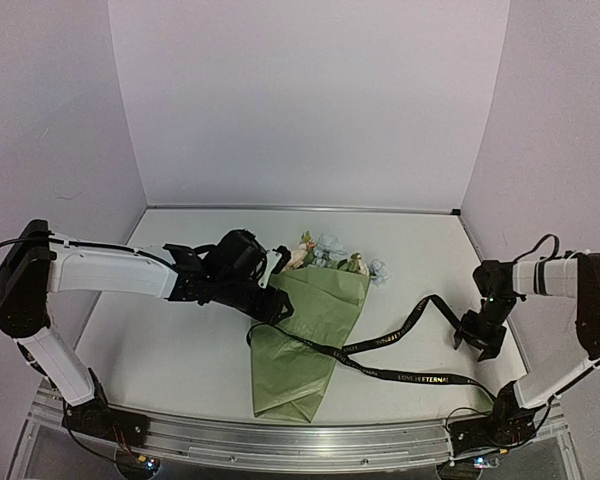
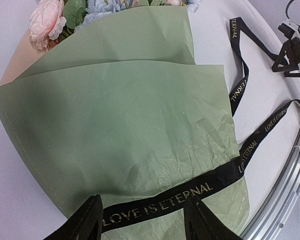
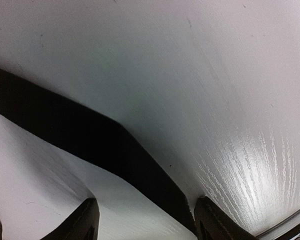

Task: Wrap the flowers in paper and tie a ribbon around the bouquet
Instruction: Pick up the right side of the ribbon from the center of the board.

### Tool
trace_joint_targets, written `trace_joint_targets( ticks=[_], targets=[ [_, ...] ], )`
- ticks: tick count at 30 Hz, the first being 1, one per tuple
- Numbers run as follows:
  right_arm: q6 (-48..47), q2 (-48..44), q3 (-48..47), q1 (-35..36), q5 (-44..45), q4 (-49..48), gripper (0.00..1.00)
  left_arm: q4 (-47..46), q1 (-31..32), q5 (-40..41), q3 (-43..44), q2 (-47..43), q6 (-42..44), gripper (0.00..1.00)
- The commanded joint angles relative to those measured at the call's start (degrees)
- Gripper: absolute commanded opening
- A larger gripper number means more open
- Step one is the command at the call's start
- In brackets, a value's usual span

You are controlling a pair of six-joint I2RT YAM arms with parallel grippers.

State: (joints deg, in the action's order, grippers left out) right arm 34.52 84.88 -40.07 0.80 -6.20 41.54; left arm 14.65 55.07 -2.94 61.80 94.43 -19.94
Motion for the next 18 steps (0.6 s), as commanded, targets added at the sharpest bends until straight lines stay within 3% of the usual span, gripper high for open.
trace_joint_targets(
  ticks=[1,13,18],
  targets=[
    [1.3,2.0,0.8,-1.8,3.5,-7.3,0.61,0.9,-0.3,0.5,0.3,-3.4,-0.1,0.57],
    [-1.3,2.8,-6.7,-2.4,3.9,-1.1,0.03,1.8,-0.3,1.3,0.6,-3.9,-0.6,0.57],
    [-2.0,0.7,-6.1,-2.4,4.6,-0.3,0.00,1.8,-0.3,1.2,0.8,-3.9,-0.7,0.57]
  ],
)
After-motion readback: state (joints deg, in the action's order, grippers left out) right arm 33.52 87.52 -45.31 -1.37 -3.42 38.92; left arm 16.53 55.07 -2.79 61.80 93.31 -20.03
